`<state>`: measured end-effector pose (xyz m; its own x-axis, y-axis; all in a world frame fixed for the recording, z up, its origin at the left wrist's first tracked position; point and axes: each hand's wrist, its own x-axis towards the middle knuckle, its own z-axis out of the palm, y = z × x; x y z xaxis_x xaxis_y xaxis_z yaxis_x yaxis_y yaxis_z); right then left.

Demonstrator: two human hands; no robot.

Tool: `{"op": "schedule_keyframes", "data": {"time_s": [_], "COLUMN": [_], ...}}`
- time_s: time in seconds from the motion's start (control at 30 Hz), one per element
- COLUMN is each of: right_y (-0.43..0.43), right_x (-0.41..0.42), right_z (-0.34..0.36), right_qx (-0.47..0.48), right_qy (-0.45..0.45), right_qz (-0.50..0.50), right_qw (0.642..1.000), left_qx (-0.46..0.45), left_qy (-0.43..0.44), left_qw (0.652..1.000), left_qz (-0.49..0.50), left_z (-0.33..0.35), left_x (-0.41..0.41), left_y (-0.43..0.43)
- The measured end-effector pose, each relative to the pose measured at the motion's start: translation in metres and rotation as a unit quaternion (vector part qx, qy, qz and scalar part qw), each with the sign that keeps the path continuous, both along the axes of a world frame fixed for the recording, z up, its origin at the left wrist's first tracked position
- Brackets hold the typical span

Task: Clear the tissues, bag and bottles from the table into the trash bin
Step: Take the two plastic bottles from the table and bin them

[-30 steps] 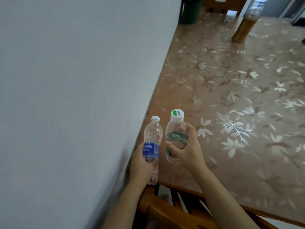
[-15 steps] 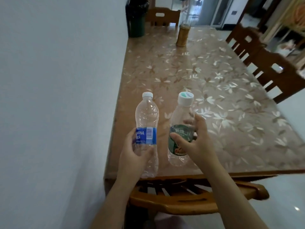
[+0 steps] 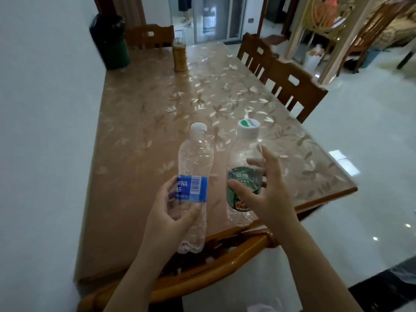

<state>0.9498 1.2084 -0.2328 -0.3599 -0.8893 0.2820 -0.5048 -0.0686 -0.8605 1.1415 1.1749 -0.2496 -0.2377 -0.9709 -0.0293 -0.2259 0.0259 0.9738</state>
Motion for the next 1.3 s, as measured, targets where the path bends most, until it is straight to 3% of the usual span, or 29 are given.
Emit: {"op": "schedule_keyframes", "data": {"time_s": [0.17,0.53,0.87,1.13,1.3], "right_y": [0.030,0.143,0.202,0.202,0.168], "right_x": [-0.090,-0.317,-0.448,-0.580,-0.670], "right_z": [0.008,0.011,-0.017,-0.024,0.000], "right_qx": [0.004,0.049,0.052,0.076,0.075], "right_qy": [0.041,0.026,-0.040,-0.051,-0.025], "right_qz": [-0.065,-0.248,-0.376,-0.440,-0.431], "right_qw": [0.997,0.967,0.924,0.893,0.899], "left_qx": [-0.004,0.021,0.034,0.018,0.007], "left_qy": [0.035,0.100,0.057,0.050,0.063], "left_qw": [0.997,0.964,0.934,0.901,0.895], "left_qz": [-0.063,-0.245,-0.350,-0.430,-0.442], "left_z": [0.011,0.018,-0.001,-0.009,0.007], "left_x": [-0.104,-0.372,-0.527,-0.695,-0.789], "left_y": [0.007,0.066,0.083,0.073,0.041]}}
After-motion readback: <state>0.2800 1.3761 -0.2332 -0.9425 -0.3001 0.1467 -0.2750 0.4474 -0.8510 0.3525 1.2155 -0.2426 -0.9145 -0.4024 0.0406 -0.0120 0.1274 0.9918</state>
